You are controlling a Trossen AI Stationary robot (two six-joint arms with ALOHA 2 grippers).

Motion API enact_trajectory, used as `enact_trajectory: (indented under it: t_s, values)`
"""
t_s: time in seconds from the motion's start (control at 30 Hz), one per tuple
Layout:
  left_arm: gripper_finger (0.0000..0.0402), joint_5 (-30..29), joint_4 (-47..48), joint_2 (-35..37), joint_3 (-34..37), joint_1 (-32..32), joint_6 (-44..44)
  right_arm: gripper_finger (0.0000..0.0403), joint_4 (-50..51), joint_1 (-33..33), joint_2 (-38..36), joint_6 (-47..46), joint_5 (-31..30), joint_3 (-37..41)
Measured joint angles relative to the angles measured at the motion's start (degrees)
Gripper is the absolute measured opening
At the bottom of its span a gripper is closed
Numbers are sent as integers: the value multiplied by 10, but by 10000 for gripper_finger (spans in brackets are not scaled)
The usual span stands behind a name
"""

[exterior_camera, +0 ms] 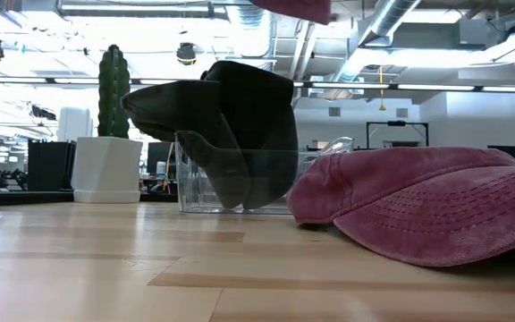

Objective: Pick & Place hat
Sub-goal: Put the top red cap into the top transparent bin

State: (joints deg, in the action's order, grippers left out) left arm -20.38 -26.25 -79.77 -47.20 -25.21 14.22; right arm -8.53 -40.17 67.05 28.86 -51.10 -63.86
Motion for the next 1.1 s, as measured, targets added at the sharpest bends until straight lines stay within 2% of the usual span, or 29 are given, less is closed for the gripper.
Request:
enact_trajectory:
  t_s: [0.23,0.3,0.67,0.73,0.83,0.9,0.97,1.1]
  values:
    - [11,-7,45,25,0,11,0,1,89,9,1,-111,131,0]
    - [11,-6,54,25,0,14,0,2,92,16,1,-124,150,0]
    - [11,-6,77,25,0,14,-25,29,70,-25,-10,-111,148,-21]
    - [10,-6,77,26,0,14,-30,31,68,-34,-12,-106,125,-27]
    - [10,-9,78,26,0,14,-44,31,69,-42,-11,-108,59,-32]
    - [10,-11,80,26,0,14,-45,29,90,-42,-12,-115,53,-33]
    - [10,-11,84,25,1,14,-45,27,129,-38,-12,-140,70,-33]
    - [10,-11,84,25,1,14,-44,23,212,-28,-13,-221,164,-33]
